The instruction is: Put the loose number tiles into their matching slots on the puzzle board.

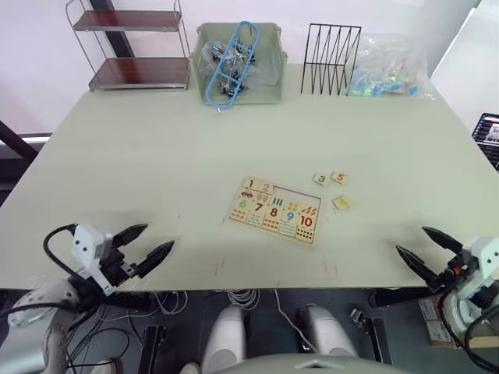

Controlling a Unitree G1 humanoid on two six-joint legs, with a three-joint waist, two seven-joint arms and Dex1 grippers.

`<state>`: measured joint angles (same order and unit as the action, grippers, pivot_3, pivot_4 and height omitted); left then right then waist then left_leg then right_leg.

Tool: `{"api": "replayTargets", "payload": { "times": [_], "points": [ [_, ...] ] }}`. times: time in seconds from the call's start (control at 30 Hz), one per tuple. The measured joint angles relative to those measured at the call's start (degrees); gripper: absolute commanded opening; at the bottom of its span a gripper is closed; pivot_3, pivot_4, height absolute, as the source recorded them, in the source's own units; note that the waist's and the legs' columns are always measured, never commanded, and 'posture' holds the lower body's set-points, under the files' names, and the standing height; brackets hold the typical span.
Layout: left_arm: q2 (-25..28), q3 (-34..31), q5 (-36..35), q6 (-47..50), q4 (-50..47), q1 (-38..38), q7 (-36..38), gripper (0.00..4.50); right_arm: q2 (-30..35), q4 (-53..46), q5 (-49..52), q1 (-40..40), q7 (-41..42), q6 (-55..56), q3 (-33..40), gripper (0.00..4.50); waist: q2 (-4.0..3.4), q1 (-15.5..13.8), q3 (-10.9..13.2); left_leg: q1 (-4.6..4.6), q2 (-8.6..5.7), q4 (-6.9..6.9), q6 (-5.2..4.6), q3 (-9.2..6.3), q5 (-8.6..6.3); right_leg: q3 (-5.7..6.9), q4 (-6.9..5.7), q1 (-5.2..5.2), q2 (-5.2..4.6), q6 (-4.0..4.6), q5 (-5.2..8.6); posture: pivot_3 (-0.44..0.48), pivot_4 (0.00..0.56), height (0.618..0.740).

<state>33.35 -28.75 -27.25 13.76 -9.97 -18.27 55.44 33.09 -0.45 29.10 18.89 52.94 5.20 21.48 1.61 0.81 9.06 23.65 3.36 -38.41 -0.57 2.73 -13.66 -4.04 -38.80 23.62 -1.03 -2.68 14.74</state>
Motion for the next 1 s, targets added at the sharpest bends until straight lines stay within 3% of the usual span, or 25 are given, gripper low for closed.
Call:
{"api": "replayTargets", "payload": {
  "times": [1.0],
  "points": [
    [1.3,2.4,0.3,-4.6,0.1,0.8,-1.5,4.42,-0.1,6.0,-0.7,-5.2,5.0,4.3,0.0,4.50,-0.02,0.0,0.0,0.01,0.00,0.03,0.00,0.03,0.00,-0.02,0.03,0.03,0.00,0.08,-0.04,0.000,0.150,0.740]
  ]
}}
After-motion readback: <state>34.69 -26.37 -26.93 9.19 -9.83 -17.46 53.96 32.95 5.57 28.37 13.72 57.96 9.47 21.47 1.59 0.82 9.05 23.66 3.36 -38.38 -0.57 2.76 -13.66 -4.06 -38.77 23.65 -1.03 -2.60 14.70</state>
